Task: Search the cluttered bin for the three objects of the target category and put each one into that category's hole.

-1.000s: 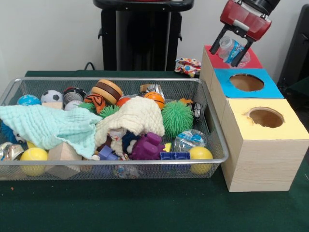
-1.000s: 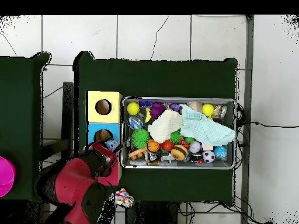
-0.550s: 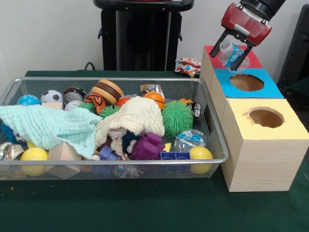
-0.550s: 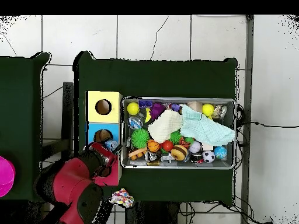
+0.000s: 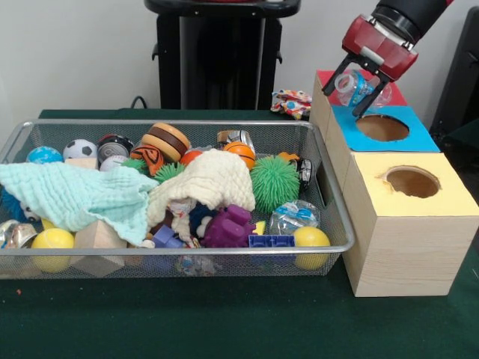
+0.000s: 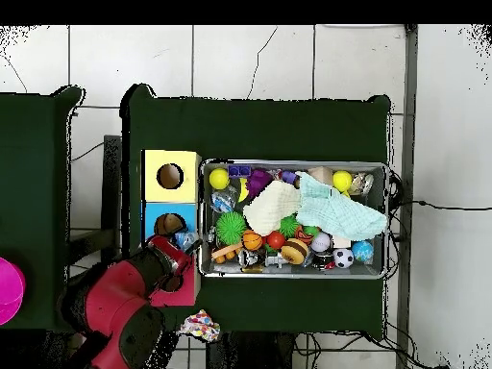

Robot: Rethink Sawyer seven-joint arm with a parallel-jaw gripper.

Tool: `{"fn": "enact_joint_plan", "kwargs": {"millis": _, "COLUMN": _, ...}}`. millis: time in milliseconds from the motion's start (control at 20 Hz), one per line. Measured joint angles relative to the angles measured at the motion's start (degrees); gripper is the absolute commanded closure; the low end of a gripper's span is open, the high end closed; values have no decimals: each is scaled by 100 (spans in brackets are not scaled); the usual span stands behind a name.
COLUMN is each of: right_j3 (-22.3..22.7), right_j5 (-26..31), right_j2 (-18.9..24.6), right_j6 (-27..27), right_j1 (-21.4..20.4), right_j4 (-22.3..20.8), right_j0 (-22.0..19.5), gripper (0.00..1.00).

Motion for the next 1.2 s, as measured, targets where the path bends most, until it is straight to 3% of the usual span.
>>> {"fn": "enact_joint_plan", "kwargs": {"millis": 800, "right_j3": -51, "right_j5": 1, "right_j2": -330, "right_j6": 0, "right_j1": 163, "right_j4": 420, "right_j0": 98, "gripper": 0}}
{"fn": "enact_joint_plan", "kwargs": {"millis": 1200, "right_j3": -348, "right_j5": 1, "right_j2": -493, "right_j6": 0, "right_j1": 223, "right_j4": 486, "right_j0": 64, "gripper": 0}}
